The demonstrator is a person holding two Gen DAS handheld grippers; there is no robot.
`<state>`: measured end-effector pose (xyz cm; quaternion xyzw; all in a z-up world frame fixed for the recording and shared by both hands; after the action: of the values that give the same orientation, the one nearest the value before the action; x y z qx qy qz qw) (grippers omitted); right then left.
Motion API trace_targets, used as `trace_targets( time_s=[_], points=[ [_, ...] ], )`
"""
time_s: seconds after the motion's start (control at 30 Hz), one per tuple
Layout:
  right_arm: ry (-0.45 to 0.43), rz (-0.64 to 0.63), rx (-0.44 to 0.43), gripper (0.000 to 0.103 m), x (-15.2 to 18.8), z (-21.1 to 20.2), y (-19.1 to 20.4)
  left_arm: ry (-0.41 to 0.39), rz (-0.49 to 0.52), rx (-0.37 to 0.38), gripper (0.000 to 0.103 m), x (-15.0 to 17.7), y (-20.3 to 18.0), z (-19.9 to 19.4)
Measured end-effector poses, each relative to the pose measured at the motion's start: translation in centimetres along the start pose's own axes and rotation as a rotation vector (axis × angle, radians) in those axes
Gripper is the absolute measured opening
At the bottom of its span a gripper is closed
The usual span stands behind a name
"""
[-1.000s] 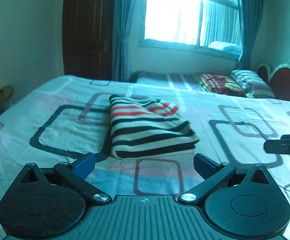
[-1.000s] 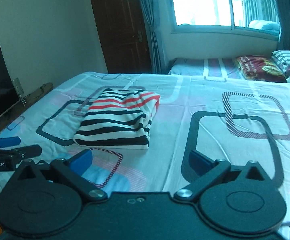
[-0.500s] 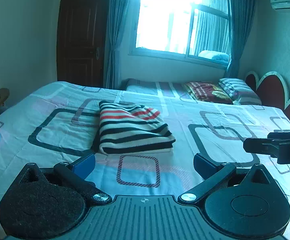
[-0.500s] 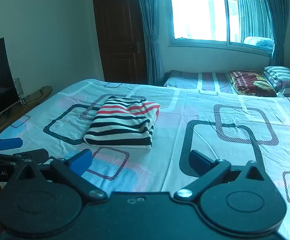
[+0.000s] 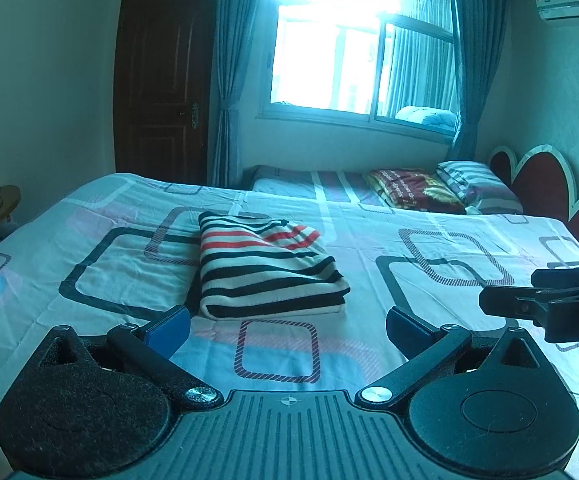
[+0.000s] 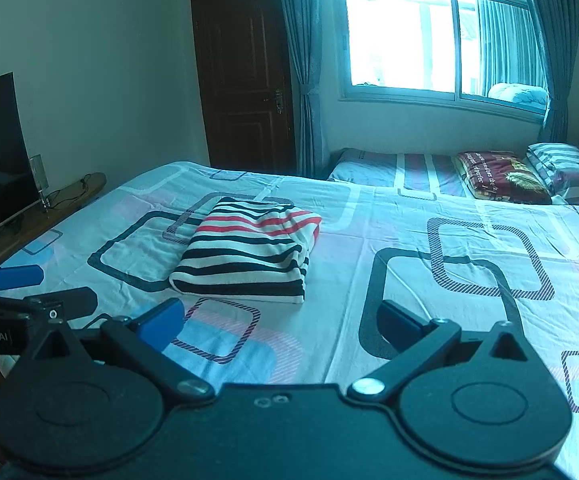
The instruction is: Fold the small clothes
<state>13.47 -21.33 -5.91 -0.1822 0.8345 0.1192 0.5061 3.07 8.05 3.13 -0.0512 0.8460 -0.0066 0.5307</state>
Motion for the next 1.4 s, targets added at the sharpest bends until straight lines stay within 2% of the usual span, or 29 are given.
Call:
trace_targets(
  time_s=[1.4],
  points=[
    [-0.027,-0.033,0.020,0.102,-0.53,-0.11,0.39,0.003,0.007,-0.002,0.103,-0.25,0.51,0.12]
  ],
)
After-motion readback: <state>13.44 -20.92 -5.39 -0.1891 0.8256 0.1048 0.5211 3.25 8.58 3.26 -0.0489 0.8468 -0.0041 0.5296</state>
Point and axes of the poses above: each gripper's, at about its wrist camera, not at the fingertips, and z roughly the way its jaws point, y to its left, x to its underside, the point moved 3 cm from there along z, roughly the way its jaws point, and after that the axes turned 1 degree about -y, right-handed, at the moved point
